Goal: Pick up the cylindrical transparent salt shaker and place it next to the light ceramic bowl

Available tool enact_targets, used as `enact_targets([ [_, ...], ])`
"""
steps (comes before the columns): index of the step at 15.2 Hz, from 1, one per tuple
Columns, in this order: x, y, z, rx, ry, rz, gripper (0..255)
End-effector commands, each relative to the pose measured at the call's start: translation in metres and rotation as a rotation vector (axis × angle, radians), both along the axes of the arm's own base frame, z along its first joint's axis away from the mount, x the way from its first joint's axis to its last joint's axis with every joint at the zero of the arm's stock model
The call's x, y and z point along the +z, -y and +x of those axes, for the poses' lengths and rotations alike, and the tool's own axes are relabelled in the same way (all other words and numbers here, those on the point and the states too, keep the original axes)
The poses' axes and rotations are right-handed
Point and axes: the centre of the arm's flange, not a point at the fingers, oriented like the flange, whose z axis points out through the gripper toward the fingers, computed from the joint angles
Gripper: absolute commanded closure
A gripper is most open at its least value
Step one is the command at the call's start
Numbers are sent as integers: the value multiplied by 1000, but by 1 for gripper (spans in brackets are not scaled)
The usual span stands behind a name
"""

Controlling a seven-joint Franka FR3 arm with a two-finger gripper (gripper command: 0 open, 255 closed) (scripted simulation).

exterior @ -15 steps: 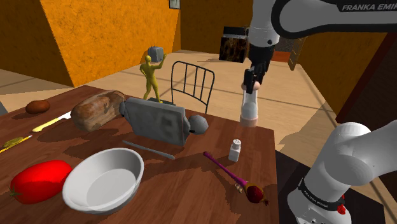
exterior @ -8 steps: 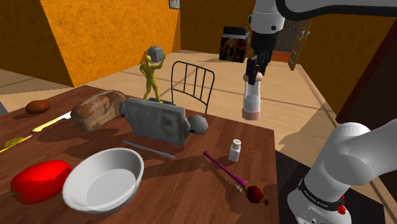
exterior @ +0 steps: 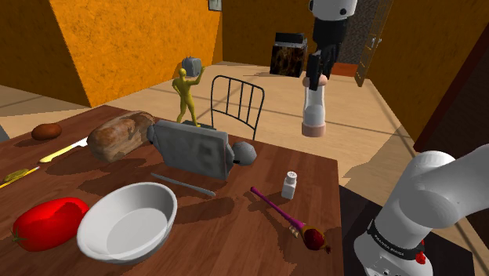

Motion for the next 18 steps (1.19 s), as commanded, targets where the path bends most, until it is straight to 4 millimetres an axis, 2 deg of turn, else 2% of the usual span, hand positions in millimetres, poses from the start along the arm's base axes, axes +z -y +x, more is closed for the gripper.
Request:
enact_targets([
  [1, 12, -1, -1, 0, 0, 0, 255],
  [9, 52, -1, -1, 0, 0, 0, 255],
  [18, 53, -119, -12, 0, 0, 0, 255],
])
